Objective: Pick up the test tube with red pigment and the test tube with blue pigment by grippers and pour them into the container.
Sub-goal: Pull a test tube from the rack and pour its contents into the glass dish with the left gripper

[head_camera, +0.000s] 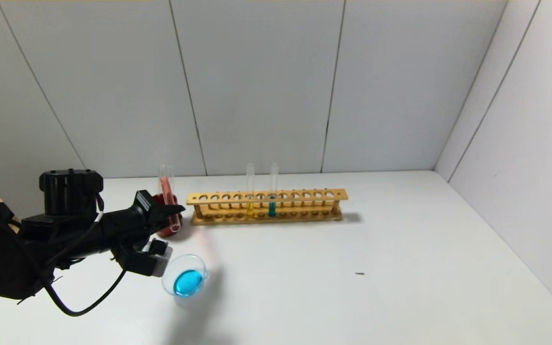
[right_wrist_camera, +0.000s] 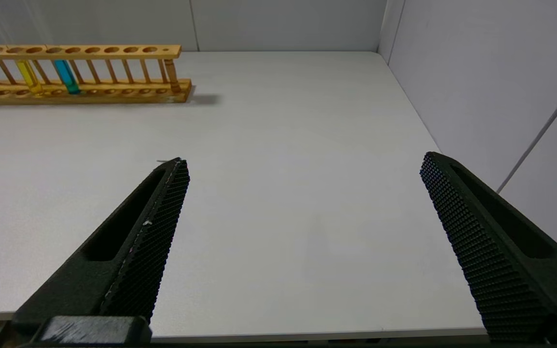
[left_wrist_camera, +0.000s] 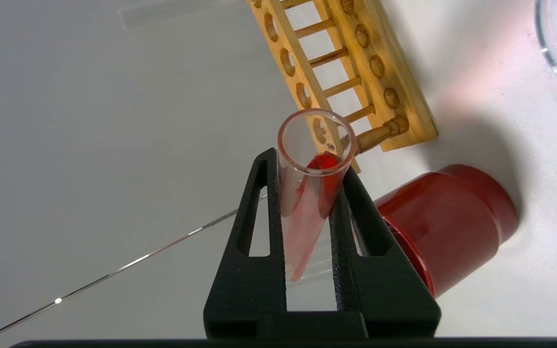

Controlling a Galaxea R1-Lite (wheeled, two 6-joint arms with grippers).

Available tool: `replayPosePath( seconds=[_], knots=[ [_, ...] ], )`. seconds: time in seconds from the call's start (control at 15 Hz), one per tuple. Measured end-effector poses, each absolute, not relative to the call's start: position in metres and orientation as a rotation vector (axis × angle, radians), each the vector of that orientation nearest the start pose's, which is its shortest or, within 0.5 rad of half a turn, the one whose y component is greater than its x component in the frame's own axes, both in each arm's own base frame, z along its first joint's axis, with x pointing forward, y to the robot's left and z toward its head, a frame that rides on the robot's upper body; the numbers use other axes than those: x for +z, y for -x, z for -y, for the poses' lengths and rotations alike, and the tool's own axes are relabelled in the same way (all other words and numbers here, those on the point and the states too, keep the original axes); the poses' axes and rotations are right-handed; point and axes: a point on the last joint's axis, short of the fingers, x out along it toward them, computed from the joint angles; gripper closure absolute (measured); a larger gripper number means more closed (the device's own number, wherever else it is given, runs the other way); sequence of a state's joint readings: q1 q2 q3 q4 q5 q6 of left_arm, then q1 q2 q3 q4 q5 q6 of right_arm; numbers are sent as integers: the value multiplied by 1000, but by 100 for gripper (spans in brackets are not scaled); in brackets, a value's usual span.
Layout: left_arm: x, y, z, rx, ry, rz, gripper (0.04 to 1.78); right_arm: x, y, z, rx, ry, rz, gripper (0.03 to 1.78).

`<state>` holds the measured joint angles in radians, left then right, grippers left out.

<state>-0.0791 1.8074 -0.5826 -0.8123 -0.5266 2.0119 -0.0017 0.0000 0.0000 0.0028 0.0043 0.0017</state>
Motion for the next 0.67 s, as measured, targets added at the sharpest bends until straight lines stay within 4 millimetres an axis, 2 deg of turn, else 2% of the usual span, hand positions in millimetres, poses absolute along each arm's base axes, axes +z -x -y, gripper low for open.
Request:
replayPosePath(
  seconds=[0.67],
  knots=[
    [115,-295,35,-758,-1883,373,151,75,23,0,3,-2,-3,6]
  ],
)
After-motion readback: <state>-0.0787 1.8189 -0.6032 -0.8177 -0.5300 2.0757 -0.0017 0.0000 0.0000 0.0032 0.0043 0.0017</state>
